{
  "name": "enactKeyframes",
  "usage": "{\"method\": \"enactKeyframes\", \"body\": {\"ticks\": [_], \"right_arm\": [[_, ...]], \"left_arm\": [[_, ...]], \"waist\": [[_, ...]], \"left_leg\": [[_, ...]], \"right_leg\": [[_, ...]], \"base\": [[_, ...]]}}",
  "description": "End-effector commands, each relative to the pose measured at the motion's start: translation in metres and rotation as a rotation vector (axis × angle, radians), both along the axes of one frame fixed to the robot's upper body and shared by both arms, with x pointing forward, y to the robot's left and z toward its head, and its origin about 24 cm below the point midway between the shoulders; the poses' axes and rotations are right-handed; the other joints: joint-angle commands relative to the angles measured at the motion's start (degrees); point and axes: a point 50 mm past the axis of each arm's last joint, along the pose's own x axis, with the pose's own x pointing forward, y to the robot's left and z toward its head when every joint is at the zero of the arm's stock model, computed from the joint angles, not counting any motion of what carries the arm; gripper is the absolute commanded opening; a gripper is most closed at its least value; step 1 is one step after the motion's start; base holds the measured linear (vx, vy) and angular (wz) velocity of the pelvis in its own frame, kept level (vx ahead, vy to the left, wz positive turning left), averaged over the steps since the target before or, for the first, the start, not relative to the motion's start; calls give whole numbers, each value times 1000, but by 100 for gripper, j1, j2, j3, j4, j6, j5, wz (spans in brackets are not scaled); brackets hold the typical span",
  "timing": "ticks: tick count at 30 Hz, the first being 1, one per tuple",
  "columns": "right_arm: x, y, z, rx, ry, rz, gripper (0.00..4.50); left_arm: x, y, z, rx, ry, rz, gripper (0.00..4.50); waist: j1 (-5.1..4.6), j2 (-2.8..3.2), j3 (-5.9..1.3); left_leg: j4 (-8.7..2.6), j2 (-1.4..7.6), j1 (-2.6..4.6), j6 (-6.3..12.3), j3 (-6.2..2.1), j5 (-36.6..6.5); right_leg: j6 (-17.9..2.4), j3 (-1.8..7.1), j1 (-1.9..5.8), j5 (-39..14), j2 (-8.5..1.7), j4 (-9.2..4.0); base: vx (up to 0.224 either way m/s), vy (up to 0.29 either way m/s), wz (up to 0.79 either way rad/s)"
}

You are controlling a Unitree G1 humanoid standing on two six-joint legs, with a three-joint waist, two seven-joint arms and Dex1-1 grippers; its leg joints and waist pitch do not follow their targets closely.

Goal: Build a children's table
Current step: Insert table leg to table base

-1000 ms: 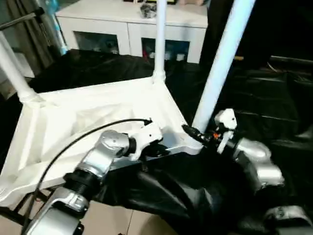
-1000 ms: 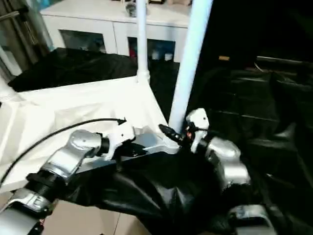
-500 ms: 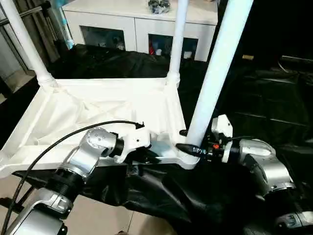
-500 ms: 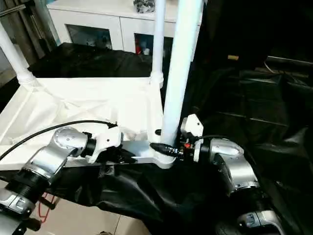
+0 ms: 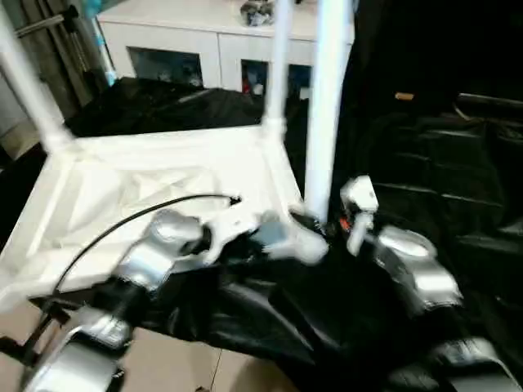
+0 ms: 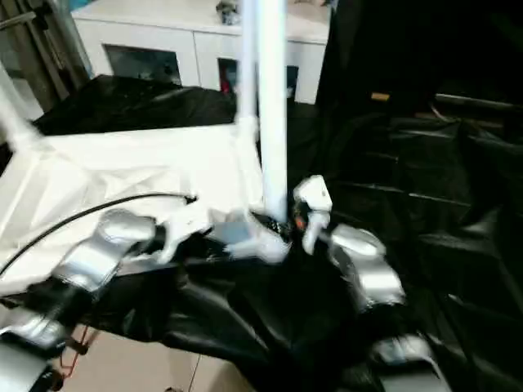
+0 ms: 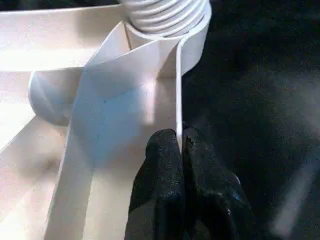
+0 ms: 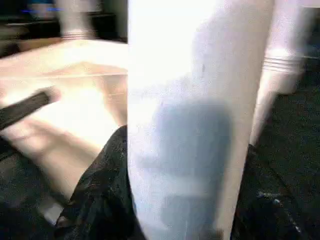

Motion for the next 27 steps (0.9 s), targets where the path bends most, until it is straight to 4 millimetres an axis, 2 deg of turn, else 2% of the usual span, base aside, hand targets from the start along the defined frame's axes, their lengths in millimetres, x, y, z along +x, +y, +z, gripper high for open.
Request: {"method": "enactKeyframes", "body": {"ticks": [1,3,6,10,13,16,17,18,19,21,23,24,25,27], "right_arm": [[-5,-5,-29,-59,121,-107,189],[-3,-2,-29,-45,117,-146,189],[1,7,-26,24,103,-202,189],[-2,16,-19,109,54,-168,189],[-3,12,-15,156,30,-164,189],[-4,3,-8,196,-20,-148,189],[-4,2,-7,199,-24,-147,189],[-3,1,-5,206,-36,-149,189],[-2,-2,-1,215,-54,-151,189],[-1,-5,4,225,-79,-151,189],[0,-6,6,228,-86,-150,189],[0,-6,9,230,-97,-143,189],[0,-6,12,229,-110,-132,189],[0,-6,15,221,-125,-117,189]], "left_arm": [[4,-10,3,-3,-21,32,0],[6,-16,3,-10,-26,64,0],[13,-27,2,-25,-56,158,0],[12,-34,1,-13,-110,141,0],[7,-32,0,-17,-106,103,0],[1,-30,5,-56,-137,26,0],[0,-29,5,-61,-138,22,0],[-1,-29,7,-89,-110,15,0],[-2,-28,11,-136,-74,15,28],[1,-25,20,-201,-84,39,45],[2,-24,24,-223,-91,50,69],[6,-22,33,-266,-132,67,75],[11,-19,44,-323,-155,100,75],[19,-15,58,-395,-171,153,106]], "waist": [[13,-11,-237],[19,-15,-260],[38,-37,-270],[81,-34,-254],[84,-26,-258],[37,-2,-257],[29,-10,-265],[35,-3,-290],[32,6,-312],[48,-2,-371],[67,11,-394],[68,20,-365],[58,9,-365],[51,-12,-367]], "left_leg": [[-469,606,103,-4,-311,-1233],[-457,609,81,119,-297,-986],[-433,610,79,238,-279,-825],[-449,633,58,352,-294,-889],[-464,649,61,338,-304,-1009],[-469,653,39,309,-318,-1065],[-459,648,29,328,-311,-1020],[-439,641,31,384,-300,-830],[-424,635,30,445,-293,-563],[-354,611,-3,706,-275,-95],[-320,619,-15,864,-280,169],[-310,621,-32,1037,-278,191],[-313,625,-41,1046,-281,144],[-309,619,-46,1034,-279,58]], "right_leg": [[-1278,421,135,-1257,-793,-517],[-1369,395,165,-755,-807,-470],[-1411,378,175,-468,-816,-455],[-1313,359,190,-643,-839,-477],[-1263,365,187,-763,-851,-482],[-1314,363,193,-762,-854,-474],[-1328,367,202,-679,-857,-469],[-1359,362,205,-396,-837,-434],[-1414,348,212,14,-818,-373],[-1566,338,231,897,-827,-261],[-1602,323,219,1359,-824,-211],[-1616,301,194,1469,-817,-213],[-1616,299,208,1421,-819,-209],[-1622,293,219,1309,-826,-220]], "base": [[0,0,0],[0,0,0],[0,0,0],[0,0,0],[0,0,0],[0,0,0],[0,0,0],[0,0,0],[0,0,0],[0,0,0],[0,0,0],[0,0,0],[0,0,0],[0,0,0]]}}
